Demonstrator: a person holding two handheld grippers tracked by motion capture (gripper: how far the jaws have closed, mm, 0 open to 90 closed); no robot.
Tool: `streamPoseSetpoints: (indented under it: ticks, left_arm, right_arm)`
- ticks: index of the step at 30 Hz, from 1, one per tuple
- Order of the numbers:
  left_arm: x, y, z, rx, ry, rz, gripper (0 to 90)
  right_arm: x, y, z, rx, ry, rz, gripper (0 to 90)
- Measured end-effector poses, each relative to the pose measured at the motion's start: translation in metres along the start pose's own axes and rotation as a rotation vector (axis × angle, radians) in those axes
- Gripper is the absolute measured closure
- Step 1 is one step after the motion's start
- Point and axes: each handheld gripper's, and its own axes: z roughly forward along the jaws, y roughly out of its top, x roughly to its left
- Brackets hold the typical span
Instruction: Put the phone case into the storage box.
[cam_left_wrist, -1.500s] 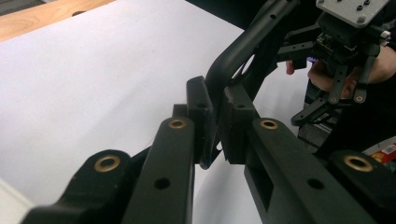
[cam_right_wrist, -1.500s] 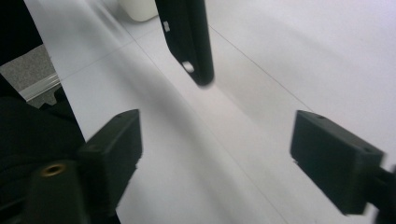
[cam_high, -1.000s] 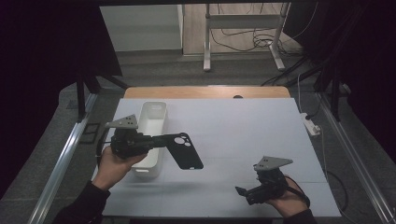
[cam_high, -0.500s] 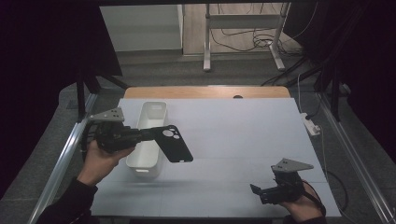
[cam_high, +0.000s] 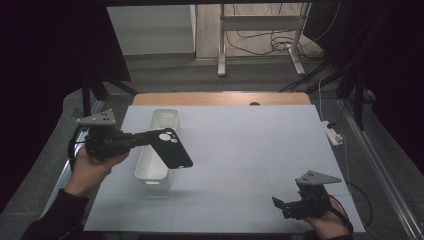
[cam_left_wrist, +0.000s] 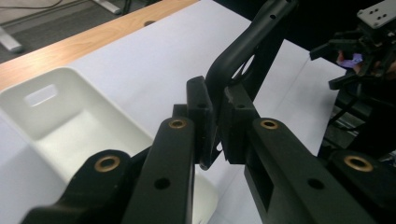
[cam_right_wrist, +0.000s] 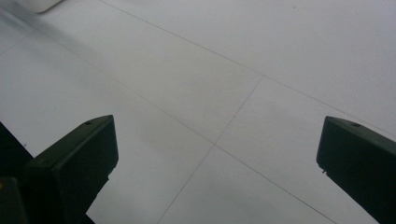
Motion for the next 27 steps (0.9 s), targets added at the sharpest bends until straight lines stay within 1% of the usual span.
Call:
streamPoseSetpoints:
  ticks: [9,16,21,24,27]
  left_arm:
    - [0.013,-0.013,-0.019,0.01,0.058,-0.019,83.1]
    - [0.02,-0.021,-0.029,0.023,0.096,-0.028,83.1]
    - [0.024,-0.026,-0.03,0.039,0.118,-0.027,83.1]
    - [0.027,-0.028,-0.028,0.046,0.126,-0.029,83.1]
    - [0.029,-0.03,-0.023,0.06,0.137,-0.022,83.1]
  right_arm:
    - [0.001,0.0,0.001,0.006,0.004,0.001,0.0]
    - [0.001,0.0,0.001,0.013,0.007,-0.004,0.0]
    - [0.001,0.001,0.001,0.016,0.01,-0.008,0.0]
    - [0.001,0.001,0.002,0.019,0.012,-0.01,0.0]
    - [0.001,0.001,0.002,0.018,0.012,-0.011,0.0]
